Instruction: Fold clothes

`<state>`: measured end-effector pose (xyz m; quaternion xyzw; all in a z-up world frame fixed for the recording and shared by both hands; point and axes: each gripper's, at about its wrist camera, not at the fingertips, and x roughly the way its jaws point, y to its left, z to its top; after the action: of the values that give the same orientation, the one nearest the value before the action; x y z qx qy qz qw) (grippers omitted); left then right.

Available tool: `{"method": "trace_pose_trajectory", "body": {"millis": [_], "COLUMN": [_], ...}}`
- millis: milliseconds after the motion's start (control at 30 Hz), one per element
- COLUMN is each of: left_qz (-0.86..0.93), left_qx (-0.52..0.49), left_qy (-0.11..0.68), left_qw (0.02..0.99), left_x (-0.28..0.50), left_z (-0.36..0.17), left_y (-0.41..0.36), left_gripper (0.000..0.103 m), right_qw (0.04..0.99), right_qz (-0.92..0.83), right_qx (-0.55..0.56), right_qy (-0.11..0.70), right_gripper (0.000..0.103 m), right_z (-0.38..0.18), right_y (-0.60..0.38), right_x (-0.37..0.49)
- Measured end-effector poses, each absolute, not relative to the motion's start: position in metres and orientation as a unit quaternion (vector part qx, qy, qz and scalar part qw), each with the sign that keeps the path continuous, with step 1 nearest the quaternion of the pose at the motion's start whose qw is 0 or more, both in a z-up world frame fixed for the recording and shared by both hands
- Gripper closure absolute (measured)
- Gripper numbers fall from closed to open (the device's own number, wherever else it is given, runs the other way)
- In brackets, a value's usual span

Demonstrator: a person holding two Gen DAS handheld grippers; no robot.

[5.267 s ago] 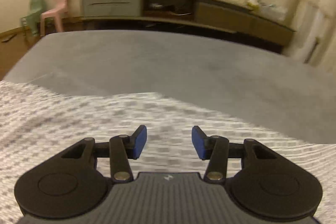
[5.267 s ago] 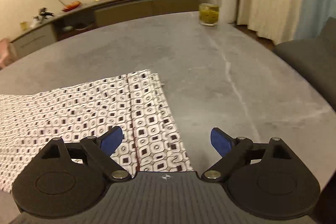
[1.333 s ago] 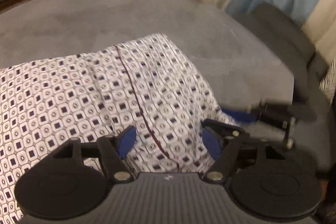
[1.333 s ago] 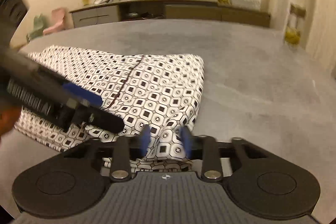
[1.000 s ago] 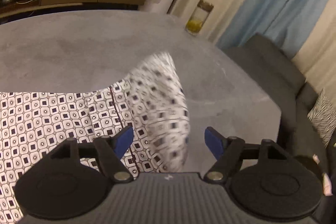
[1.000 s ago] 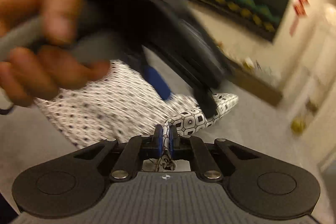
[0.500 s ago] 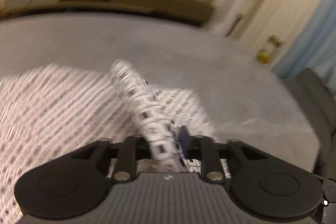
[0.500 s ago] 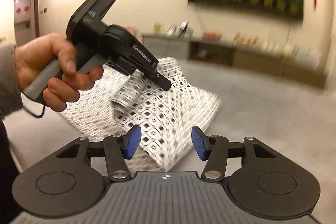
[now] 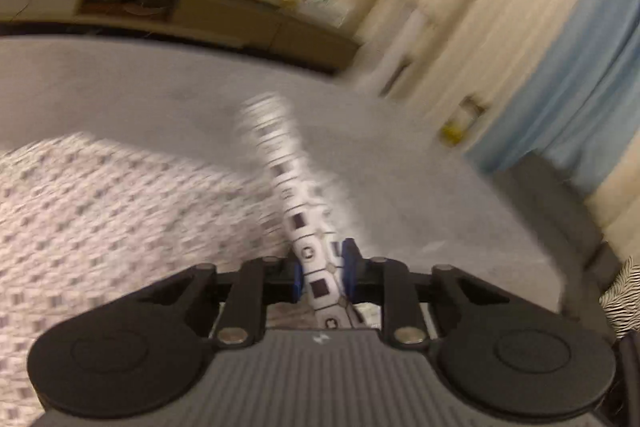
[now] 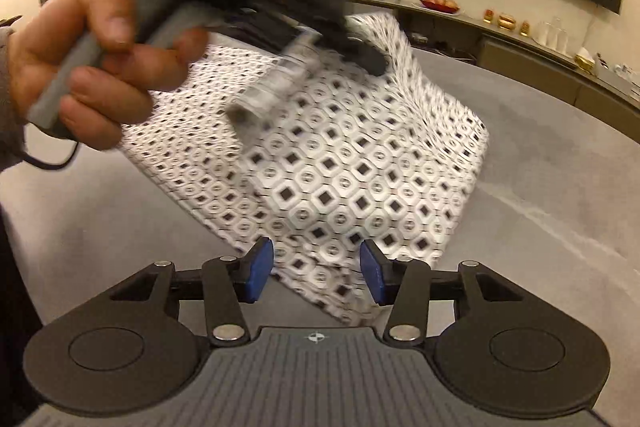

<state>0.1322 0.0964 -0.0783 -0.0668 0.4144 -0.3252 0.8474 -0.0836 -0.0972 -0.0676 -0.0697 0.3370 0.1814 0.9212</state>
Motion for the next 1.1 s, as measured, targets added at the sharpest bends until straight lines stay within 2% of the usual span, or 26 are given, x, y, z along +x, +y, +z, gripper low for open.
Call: {"method": "trace_pose_trajectory", "body": {"millis": [100,133,200,300,367,433,567,667,733,767,833,900,1033,1100], "left_qz": [-0.291,-0.298,-0.309,-0.306,-0.287,-0.283,-0.282,-0.285,-0.289,-0.291,-0.295,-0.301,-0.346,-0.377], "left_qx": [-0.054,-0.051,-0.043,0.001,0.045,0.076,0.085,0.085,0.08,0.08,0.081,0.089,0.083,0.082], "left_qy": [0.435,0.43,0.42,0.423,0.424,0.416,0.411,0.41,0.411,0.412,0.413,0.41,0.404,0.397], "left_qw": [0.85,0.851,0.852,0.853,0.858,0.861,0.863,0.862,0.861,0.86,0.858,0.856,0.843,0.833], "left_x": [0.136,0.131,0.121,0.11,0.107,0.104,0.102,0.102,0.102,0.101,0.101,0.097,0.085,0.075], "left_z": [-0.088,-0.085,-0.078,-0.083,-0.093,-0.094,-0.095,-0.096,-0.096,-0.096,-0.096,-0.096,-0.098,-0.1], "left_y": [0.11,0.112,0.116,0.112,0.102,0.095,0.088,0.085,0.088,0.086,0.081,0.071,0.042,0.021], "left_gripper": [0.079,0.076,0.062,0.064,0.068,0.068,0.068,0.068,0.068,0.068,0.068,0.067,0.067,0.066], "right_qw": [0.919,0.918,0.92,0.924,0.924,0.924,0.925,0.93,0.926,0.923,0.919,0.924,0.927,0.924], "right_qz": [0.187,0.19,0.196,0.196,0.176,0.154,0.144,0.117,0.116,0.12,0.131,0.122,0.088,0.054], "right_qx": [-0.05,-0.042,-0.012,0.034,0.018,-0.009,0.026,0.082,0.094,0.097,0.087,0.044,-0.042,-0.071], "right_qy": [0.343,0.344,0.34,0.327,0.339,0.349,0.349,0.339,0.348,0.354,0.361,0.361,0.362,0.372], "right_gripper": [0.049,0.048,0.048,0.049,0.05,0.056,0.057,0.038,0.038,0.041,0.077,0.088,0.099,0.099], "right_z": [-0.068,-0.067,-0.064,-0.058,-0.063,-0.071,-0.068,-0.064,-0.067,-0.07,-0.073,-0.071,-0.069,-0.071], "right_y": [-0.103,-0.104,-0.109,-0.117,-0.115,-0.117,-0.133,-0.15,-0.15,-0.149,-0.141,-0.134,-0.151,-0.178], "right_x": [-0.081,-0.079,-0.077,-0.074,-0.069,-0.064,-0.062,-0.055,-0.041,-0.033,-0.021,-0.017,-0.017,-0.018]}}
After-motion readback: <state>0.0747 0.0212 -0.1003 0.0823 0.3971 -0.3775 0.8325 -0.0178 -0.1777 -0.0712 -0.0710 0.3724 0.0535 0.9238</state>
